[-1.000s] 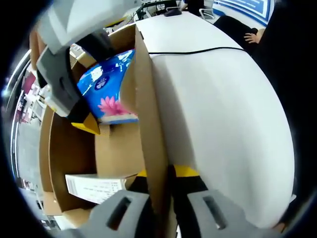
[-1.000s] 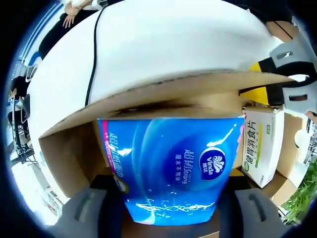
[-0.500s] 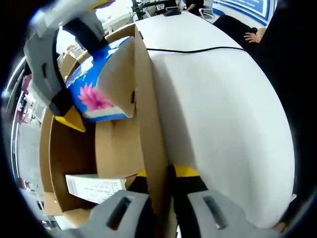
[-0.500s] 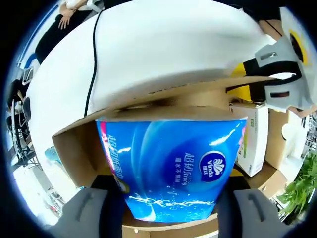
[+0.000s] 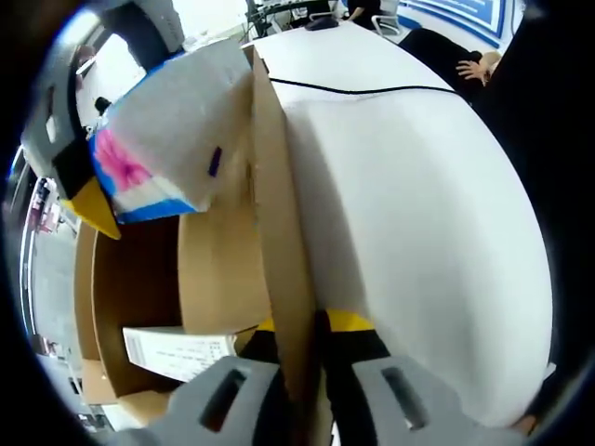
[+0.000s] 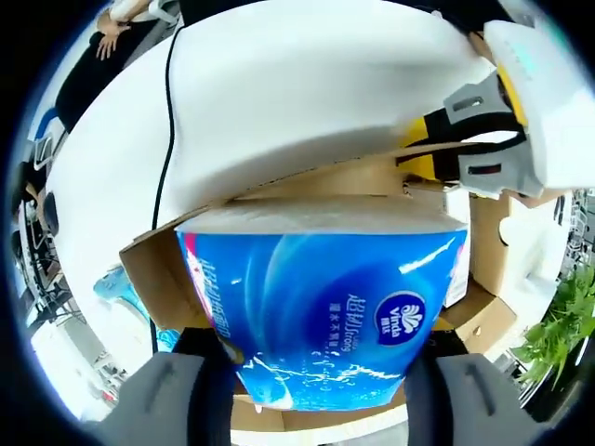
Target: Operate the shoe box by opening the lid, removing the specified soft item, and placing it in the target area until the item is outside and the box remains undamaged.
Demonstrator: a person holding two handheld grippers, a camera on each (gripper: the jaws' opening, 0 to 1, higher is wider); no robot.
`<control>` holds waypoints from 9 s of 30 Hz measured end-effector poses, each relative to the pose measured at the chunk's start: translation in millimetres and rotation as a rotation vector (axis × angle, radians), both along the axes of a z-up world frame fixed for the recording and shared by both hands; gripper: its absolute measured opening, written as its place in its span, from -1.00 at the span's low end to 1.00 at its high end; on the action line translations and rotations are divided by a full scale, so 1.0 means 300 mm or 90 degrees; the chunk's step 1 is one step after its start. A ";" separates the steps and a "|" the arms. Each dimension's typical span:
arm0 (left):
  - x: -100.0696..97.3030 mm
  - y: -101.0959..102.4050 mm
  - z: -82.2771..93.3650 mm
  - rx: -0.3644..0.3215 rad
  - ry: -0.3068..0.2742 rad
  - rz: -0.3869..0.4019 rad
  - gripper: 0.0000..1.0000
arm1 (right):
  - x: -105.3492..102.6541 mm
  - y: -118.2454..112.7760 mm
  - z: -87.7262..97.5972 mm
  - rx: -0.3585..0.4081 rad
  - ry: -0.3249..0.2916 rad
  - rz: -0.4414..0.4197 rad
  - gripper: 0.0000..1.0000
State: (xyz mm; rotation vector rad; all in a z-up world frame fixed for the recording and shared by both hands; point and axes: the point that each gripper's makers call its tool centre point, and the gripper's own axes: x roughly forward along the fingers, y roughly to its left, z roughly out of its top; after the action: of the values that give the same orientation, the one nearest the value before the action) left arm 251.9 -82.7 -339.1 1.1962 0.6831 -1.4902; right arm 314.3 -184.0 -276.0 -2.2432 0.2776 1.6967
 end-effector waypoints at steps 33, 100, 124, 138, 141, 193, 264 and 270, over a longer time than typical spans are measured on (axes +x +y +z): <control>-0.001 0.011 -0.001 0.002 -0.003 -0.004 -0.89 | -0.032 -0.043 0.201 0.042 -0.089 -0.101 0.46; -0.001 0.017 -0.010 0.006 0.004 -0.006 -0.90 | -0.445 -0.718 0.230 0.095 -0.164 -0.584 0.44; -0.057 0.025 -0.008 0.016 -0.014 -0.003 -0.90 | -0.495 -0.788 -0.007 0.124 -0.097 -0.694 0.44; -0.023 0.024 -0.016 0.015 -0.013 -0.005 -0.89 | -0.458 -0.772 -0.107 0.139 -0.060 -0.736 0.44; -0.020 0.025 -0.016 0.015 -0.014 -0.006 -0.89 | -0.448 -0.760 -0.124 0.139 -0.053 -0.739 0.44; -0.028 0.019 -0.014 0.018 -0.017 -0.020 -0.89 | -0.395 -0.698 -0.194 0.170 -0.011 -0.742 0.40; -0.029 0.022 -0.014 0.018 -0.019 -0.023 -0.89 | -0.380 -0.703 -0.173 0.173 0.008 -0.797 0.31; -0.031 0.022 -0.015 0.018 -0.019 -0.023 -0.89 | -0.381 -0.701 -0.173 0.170 0.009 -0.804 0.31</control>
State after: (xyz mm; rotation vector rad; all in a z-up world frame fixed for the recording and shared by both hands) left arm 242.7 -76.1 -343.5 1.2562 0.6669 -1.4937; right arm 199.9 -394.4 -328.0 -1.2799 1.0934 0.9342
